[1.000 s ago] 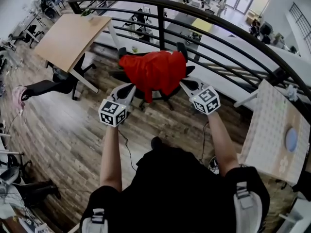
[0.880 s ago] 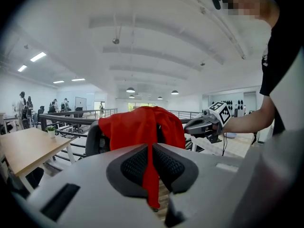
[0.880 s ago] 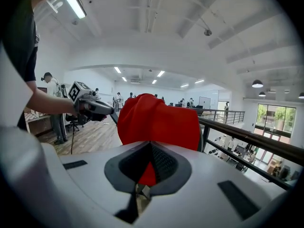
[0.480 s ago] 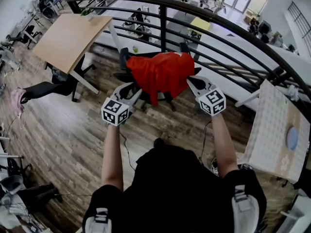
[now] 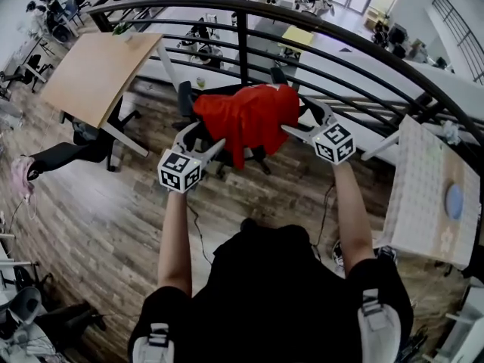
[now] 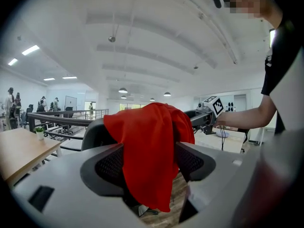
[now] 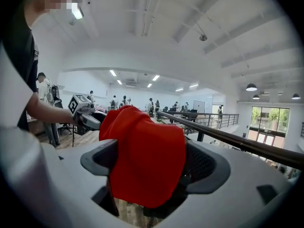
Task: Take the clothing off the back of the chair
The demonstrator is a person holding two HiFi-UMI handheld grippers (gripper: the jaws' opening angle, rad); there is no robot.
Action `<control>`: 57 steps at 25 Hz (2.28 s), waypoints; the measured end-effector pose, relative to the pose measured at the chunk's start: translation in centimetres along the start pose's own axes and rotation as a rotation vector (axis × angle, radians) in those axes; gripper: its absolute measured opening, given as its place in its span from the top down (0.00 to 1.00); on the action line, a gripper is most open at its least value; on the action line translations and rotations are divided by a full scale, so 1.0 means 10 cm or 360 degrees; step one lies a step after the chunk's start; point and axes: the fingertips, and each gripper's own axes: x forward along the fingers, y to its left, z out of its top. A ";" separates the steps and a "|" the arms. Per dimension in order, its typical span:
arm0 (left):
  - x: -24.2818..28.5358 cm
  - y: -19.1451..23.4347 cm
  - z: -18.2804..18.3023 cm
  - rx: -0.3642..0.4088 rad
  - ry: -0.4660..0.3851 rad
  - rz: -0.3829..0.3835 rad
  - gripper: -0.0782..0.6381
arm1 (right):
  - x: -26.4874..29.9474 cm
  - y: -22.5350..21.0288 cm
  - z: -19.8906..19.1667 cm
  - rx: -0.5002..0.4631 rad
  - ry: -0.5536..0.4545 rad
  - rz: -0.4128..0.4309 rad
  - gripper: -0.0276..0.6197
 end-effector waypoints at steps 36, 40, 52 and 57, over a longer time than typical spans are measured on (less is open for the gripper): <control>0.24 -0.29 0.20 0.0052 -0.0105 -0.0242 0.44 | 0.37 0.77 0.12 0.0092 0.0008 0.0364 0.52; 0.28 -0.39 0.20 0.0057 -0.0096 -0.0315 0.44 | 0.41 0.84 0.15 0.0095 0.0009 0.0414 0.58; 0.41 -0.57 0.24 0.0105 -0.0049 -0.0390 0.44 | 0.55 1.02 0.23 0.0098 -0.0014 0.0484 0.66; 0.43 -0.60 0.24 0.0086 -0.0055 -0.0430 0.45 | 0.59 1.03 0.24 0.0109 -0.0022 0.0487 0.71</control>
